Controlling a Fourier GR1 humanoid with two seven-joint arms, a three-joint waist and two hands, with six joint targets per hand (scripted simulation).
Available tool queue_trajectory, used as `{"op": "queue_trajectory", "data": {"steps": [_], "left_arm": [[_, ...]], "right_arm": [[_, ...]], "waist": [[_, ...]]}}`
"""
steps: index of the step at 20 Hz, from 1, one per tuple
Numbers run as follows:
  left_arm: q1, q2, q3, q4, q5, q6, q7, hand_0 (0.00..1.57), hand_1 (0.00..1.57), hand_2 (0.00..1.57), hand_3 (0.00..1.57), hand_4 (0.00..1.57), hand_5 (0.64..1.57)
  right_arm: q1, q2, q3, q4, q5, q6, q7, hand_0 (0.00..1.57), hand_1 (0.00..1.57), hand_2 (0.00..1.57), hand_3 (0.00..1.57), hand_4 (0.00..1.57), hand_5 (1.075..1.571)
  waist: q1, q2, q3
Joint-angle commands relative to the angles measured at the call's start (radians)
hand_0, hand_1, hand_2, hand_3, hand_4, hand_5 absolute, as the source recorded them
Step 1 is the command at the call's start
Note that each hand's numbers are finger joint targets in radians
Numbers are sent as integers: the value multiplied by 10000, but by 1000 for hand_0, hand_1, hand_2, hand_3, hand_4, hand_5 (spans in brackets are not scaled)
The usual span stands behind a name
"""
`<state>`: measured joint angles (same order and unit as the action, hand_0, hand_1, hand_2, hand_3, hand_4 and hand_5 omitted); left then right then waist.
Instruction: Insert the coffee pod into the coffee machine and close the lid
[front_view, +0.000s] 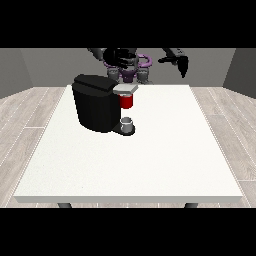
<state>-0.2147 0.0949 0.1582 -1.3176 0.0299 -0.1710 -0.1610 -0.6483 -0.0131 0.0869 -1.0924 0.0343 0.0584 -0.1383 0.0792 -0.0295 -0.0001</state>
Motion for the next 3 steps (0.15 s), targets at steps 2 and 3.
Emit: {"op": "queue_trajectory", "data": {"steps": [2, 3], "left_arm": [[616, 65, 253, 450, 55, 39, -369, 0, 0, 0, 0, 192, 1571], [486, 19, 150, 76, 78, 61, -261, 0, 0, 0, 0, 192, 1571]], "right_arm": [[2327, 126, 1108, -901, -1145, -304, -173, 0, 0, 0, 0, 251, 1571], [2443, 127, 669, -692, -979, -516, -800, 0, 0, 0, 0, 157, 1571]], "waist": [[-774, -975, 0], [-596, -606, 3]]}}
